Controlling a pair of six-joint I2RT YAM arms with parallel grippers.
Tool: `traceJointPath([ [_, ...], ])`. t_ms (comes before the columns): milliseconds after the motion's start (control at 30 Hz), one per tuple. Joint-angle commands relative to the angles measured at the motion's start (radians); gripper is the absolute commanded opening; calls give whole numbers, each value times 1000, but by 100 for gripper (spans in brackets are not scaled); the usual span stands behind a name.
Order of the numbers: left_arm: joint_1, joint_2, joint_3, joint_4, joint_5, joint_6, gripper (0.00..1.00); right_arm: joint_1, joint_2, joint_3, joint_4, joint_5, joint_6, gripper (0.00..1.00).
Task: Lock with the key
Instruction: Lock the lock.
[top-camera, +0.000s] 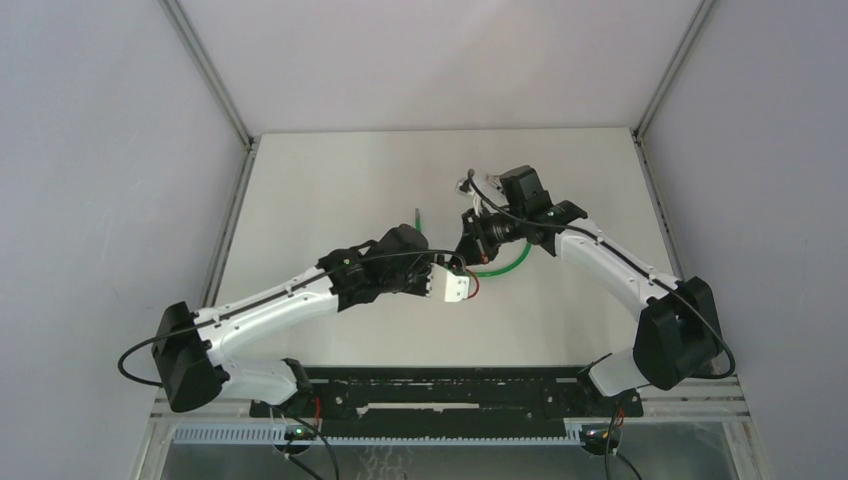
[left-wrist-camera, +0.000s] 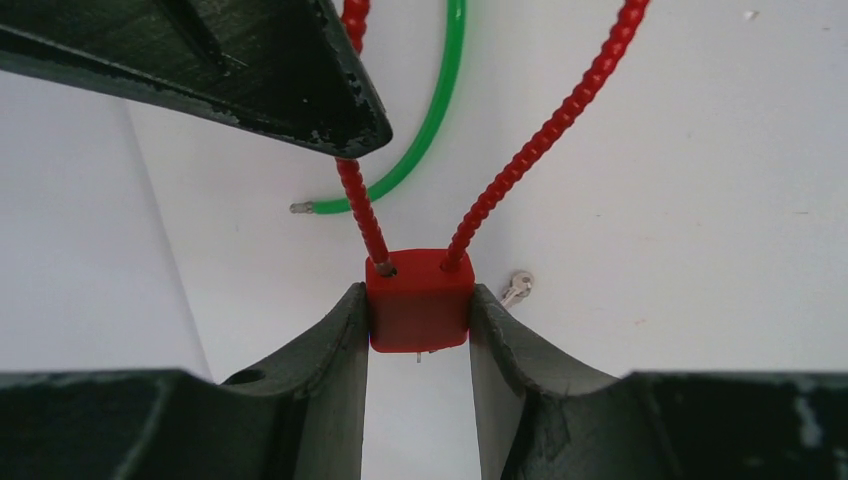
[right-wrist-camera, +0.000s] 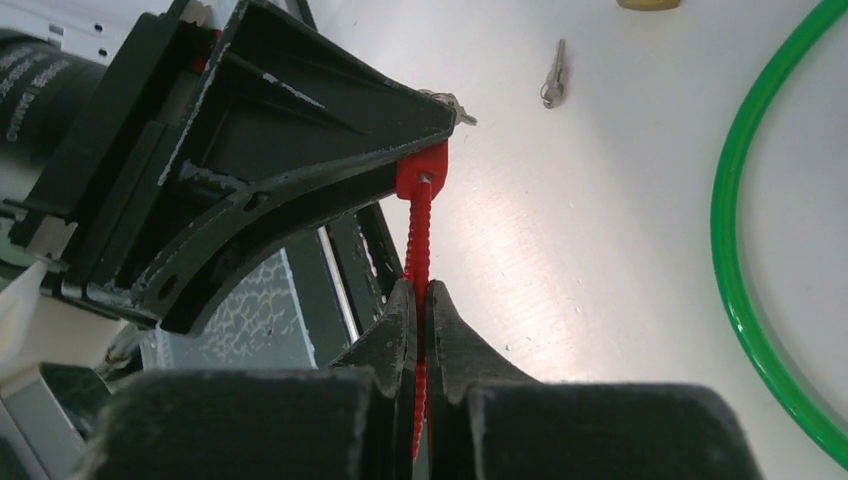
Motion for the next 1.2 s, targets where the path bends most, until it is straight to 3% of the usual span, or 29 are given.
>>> traceJointPath([
  [0,4,-43,50,12,173,13,0,22,-36,5,12,-90,-123,0],
  [200,25,-15,102,17,134,-44,0,48,-39,5,-23,-87,-173,0],
  [500,33,40,118,97,-11,-126,0,50,-81,-29,82,13,-32,0],
  [733,36,31,120,55,79,-122,0,32,-98,-53,107,-26,-100,0],
  [1000,38,38,107,197,-117,-201,0,37,-82,-61,132,-36,-8,0],
  [1167,38,37,116,200,-123,-201,0,32,-81,-73,154,-16,9,0],
])
